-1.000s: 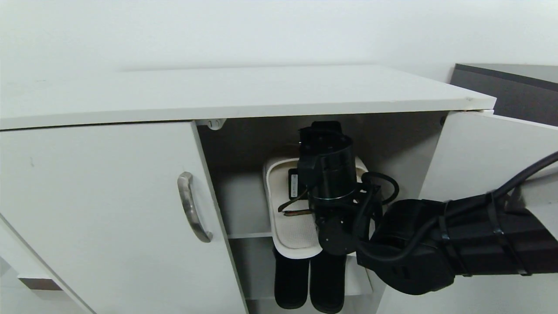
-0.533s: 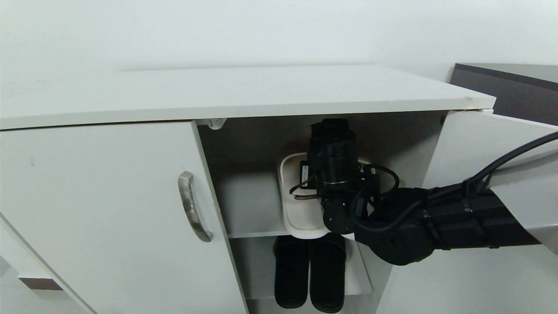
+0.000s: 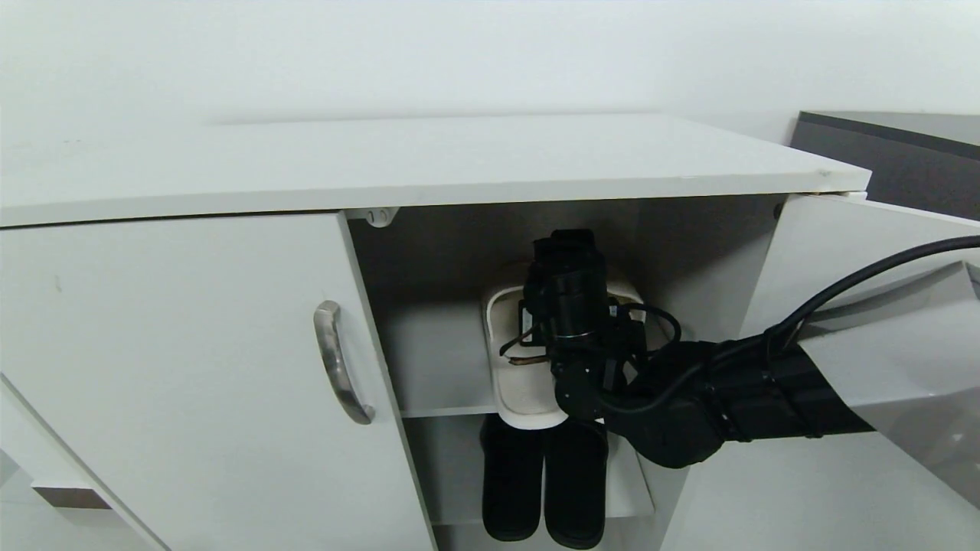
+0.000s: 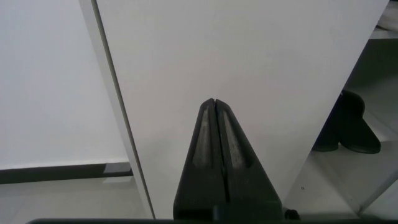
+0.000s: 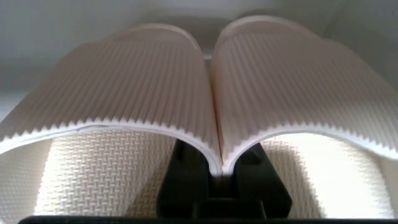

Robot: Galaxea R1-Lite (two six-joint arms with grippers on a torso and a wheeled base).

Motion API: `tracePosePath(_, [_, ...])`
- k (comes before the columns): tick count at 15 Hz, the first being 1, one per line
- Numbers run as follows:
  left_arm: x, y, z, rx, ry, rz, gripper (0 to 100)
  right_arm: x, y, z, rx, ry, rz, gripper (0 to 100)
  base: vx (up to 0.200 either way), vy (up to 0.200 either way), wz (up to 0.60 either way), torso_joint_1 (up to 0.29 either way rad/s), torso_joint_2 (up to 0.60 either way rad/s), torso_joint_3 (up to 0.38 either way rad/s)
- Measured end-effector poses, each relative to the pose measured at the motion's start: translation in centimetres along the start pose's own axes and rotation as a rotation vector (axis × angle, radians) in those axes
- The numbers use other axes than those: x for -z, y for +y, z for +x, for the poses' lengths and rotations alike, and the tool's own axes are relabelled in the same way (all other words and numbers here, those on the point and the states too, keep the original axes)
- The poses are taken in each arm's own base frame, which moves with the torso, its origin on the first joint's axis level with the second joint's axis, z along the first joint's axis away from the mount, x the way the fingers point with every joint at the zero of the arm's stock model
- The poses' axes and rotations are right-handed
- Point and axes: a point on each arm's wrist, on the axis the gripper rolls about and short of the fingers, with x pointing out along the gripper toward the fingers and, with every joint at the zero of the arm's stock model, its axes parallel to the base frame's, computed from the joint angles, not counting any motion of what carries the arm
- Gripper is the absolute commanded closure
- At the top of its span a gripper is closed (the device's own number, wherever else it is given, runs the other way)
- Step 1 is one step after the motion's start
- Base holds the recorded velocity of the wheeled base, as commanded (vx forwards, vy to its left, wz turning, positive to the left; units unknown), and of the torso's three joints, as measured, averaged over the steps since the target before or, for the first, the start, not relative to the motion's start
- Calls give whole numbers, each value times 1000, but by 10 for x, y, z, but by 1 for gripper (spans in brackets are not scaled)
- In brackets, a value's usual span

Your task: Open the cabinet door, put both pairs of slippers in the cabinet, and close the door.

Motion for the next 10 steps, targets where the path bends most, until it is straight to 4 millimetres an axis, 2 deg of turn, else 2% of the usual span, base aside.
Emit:
tracePosePath(1, [0,0,0,0,0,0,100,1,0,0,0,2,-2,100,0,0,0,0,0,0])
tracePosePath(2, [0,0,0,0,0,0,100,2,0,1,1,4,-5,0,0,0,0,0,0,0])
tracePosePath(7, [0,0,0,0,0,-3,100,3,1,-2,-7,-7,8,0,0,0,0,0,0,0])
tracePosePath(9, [0,0,0,0,0,-5,100,4,1,-16,-62,-4,-5,0,0,0,0,0,0,0])
tracePosePath(10, [0,0,0,-1,0,-6,100,3,0,-24,-103,5,-19,0,-200,0,0,-2,-2,7])
